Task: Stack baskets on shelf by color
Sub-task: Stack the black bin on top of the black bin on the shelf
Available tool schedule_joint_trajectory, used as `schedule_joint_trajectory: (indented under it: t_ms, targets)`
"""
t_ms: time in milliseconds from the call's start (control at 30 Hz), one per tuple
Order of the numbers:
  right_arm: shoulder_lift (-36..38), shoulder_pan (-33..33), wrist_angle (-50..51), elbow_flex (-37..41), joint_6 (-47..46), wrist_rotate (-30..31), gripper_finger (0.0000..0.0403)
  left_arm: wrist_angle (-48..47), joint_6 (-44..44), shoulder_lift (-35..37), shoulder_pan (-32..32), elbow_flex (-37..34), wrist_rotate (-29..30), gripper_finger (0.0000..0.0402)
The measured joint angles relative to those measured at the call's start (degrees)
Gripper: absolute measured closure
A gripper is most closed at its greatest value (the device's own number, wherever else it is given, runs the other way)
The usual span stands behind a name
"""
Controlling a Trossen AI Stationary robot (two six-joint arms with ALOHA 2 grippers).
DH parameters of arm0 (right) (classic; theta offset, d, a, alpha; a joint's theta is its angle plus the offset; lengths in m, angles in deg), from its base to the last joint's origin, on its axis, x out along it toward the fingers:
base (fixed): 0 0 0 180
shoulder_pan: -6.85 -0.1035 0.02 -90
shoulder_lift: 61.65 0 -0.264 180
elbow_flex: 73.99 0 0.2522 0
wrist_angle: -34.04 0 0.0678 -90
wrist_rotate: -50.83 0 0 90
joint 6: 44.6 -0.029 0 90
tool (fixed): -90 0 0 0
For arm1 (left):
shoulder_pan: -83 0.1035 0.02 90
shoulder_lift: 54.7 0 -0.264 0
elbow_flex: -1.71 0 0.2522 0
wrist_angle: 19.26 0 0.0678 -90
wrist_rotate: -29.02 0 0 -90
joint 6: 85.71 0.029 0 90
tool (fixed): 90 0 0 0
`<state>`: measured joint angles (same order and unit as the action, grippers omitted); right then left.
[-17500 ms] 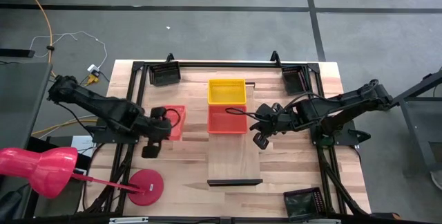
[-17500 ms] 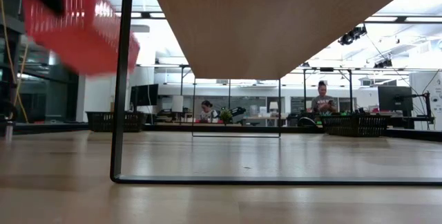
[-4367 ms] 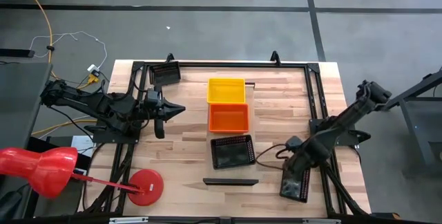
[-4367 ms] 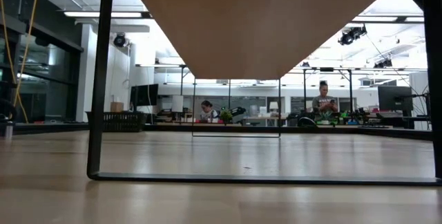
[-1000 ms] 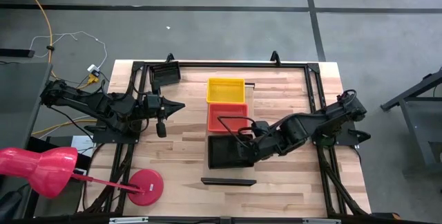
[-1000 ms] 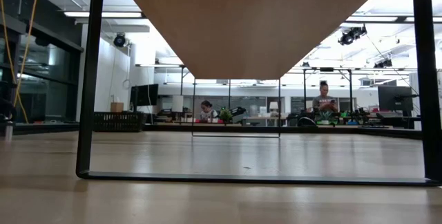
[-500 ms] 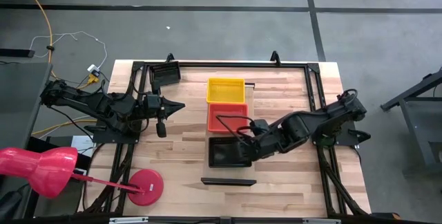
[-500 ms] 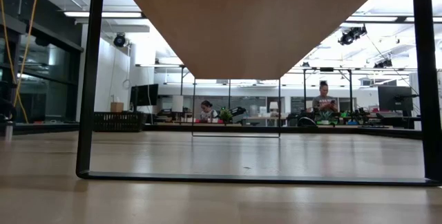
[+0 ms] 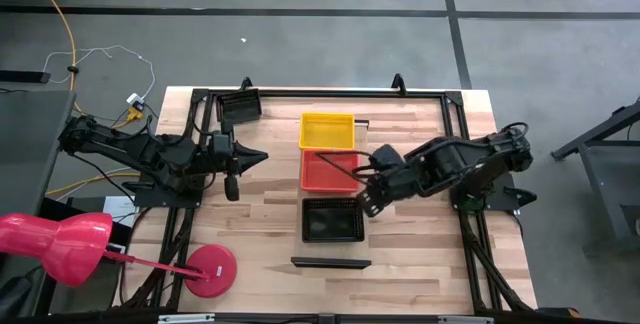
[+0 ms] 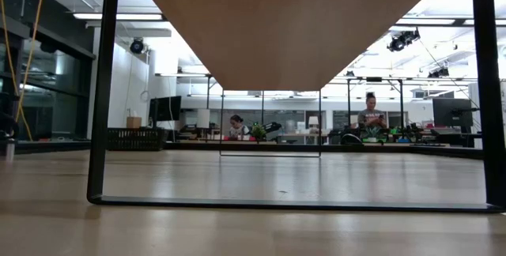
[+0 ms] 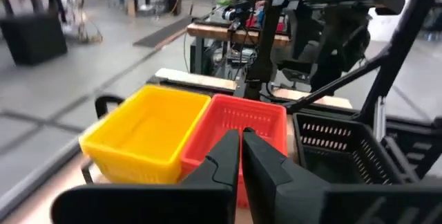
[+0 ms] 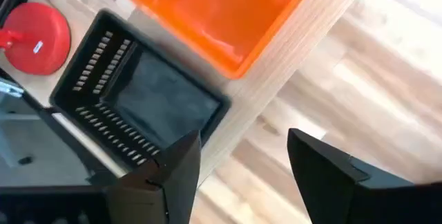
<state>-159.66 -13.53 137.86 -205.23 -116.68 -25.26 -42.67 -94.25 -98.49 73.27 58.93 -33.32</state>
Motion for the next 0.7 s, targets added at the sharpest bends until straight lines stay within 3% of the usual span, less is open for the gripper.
schedule_joint_trajectory:
  t_ms: [133, 333, 433, 567, 700]
  targets:
    - [4.90, 1.63, -0.06, 6.48, 4.47, 1.05, 0.0199, -5.23, -10.05, 0.00, 2.42, 0.07, -0.21, 0.0378]
    - [19.47, 4.59, -0.14, 25.19, 0.87, 2.33, 0.0199, -22.43, -27.32, -0.05, 10.26, 0.07, -3.74, 0.0330]
    - [27.79, 6.39, -3.35, 34.52, -1.69, 2.59, 0.0199, -27.65, -30.67, -1.33, 16.64, 0.07, -6.11, 0.0297]
    - [37.00, 8.98, -12.63, 44.55, -2.92, 2.95, 0.0199, -27.79, -30.07, -4.47, 27.89, 0.07, -7.98, 0.0254]
    - [42.63, 11.43, -21.14, 51.63, -2.45, 3.56, 0.0199, -27.96, -33.02, -11.69, 40.43, 0.07, -8.15, 0.0225]
